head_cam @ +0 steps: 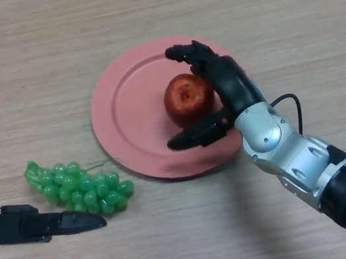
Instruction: Pick up the red apple and place it on the plate
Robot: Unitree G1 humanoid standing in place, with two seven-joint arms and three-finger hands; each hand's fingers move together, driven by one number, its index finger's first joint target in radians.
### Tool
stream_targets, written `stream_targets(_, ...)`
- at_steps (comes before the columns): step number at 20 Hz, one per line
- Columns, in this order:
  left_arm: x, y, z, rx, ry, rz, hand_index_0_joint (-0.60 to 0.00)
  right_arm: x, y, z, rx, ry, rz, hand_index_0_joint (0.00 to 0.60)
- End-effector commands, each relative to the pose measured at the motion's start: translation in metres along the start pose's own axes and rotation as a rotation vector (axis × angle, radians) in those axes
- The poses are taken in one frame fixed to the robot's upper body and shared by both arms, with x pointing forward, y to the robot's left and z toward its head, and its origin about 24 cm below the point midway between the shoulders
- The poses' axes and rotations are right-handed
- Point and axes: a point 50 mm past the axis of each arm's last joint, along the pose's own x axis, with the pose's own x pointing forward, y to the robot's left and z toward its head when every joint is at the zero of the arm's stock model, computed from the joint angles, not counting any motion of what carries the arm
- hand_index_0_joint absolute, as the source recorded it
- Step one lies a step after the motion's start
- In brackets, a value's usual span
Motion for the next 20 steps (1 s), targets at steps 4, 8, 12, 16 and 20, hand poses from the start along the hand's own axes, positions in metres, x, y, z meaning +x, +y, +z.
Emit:
stream_targets(4,0.004,0.002,0.031,0.091,-0.21,0.001,0.0,-0.012,-0.032,0.054,0.031,-0.221,-0.023,0.0)
stream_targets(8,0.007,-0.005,0.028,0.092,-0.211,-0.024,0.0,-0.032,-0.06,0.068,0.096,-0.314,-0.088,0.0)
stream_targets(12,0.012,-0.007,0.025,0.096,-0.202,-0.035,0.0,-0.059,-0.099,0.066,0.184,-0.402,-0.183,0.0)
stream_targets(16,0.016,-0.004,0.023,0.108,-0.2,-0.019,0.0,-0.099,-0.118,0.055,0.24,-0.428,-0.173,0.0)
stream_targets(20,0.017,-0.003,0.018,0.11,-0.19,0.006,0.0,-0.134,-0.123,0.055,0.262,-0.484,-0.127,0.0)
